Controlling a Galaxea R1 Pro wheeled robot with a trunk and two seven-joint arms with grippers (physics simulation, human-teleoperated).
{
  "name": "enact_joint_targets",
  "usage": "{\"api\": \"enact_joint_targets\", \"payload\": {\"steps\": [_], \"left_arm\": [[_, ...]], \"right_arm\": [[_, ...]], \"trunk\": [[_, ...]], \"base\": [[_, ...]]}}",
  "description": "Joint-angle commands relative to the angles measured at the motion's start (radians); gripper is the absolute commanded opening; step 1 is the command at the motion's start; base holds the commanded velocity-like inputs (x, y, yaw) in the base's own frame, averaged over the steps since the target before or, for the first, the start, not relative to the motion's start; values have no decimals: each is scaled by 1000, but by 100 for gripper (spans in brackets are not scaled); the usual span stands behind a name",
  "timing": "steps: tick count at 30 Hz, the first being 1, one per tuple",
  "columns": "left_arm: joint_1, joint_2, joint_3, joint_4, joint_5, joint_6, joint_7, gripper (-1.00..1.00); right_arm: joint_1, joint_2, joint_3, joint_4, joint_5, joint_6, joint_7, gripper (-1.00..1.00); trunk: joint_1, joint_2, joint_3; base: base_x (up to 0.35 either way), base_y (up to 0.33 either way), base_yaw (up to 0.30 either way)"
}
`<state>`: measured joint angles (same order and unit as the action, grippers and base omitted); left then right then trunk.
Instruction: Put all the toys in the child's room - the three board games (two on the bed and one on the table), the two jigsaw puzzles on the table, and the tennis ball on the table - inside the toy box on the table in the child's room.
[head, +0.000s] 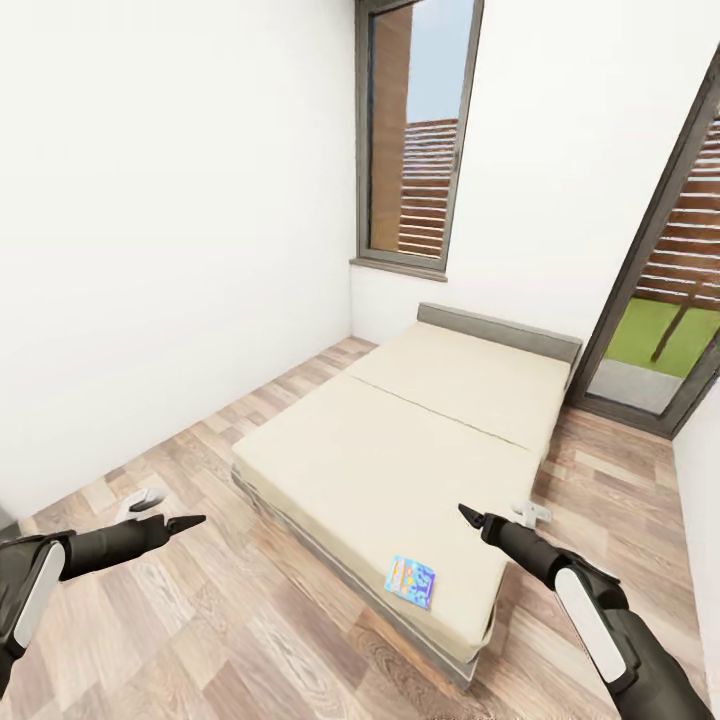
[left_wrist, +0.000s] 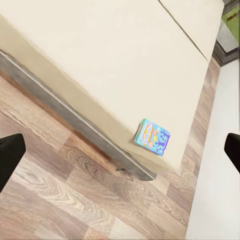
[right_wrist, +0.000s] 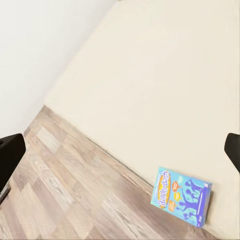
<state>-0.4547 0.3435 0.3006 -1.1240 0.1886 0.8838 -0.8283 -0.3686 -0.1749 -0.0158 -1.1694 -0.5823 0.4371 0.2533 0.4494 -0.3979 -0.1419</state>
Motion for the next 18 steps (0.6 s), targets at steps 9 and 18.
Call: {"api": "enact_joint_targets", "payload": {"steps": [9,18], "left_arm": [[0,0,0,0,0,4,-3,100],[-1,0,1,2,0,4,-3,100]], "right_arm": [[-1,0,-21,10,-5,8,8,100],[-1,1,-22,11,-5,8,8,100]], "trunk": [[1,-2,4],[1,-2,10]], "base": [[0,0,-280],[0,52,-280]]}}
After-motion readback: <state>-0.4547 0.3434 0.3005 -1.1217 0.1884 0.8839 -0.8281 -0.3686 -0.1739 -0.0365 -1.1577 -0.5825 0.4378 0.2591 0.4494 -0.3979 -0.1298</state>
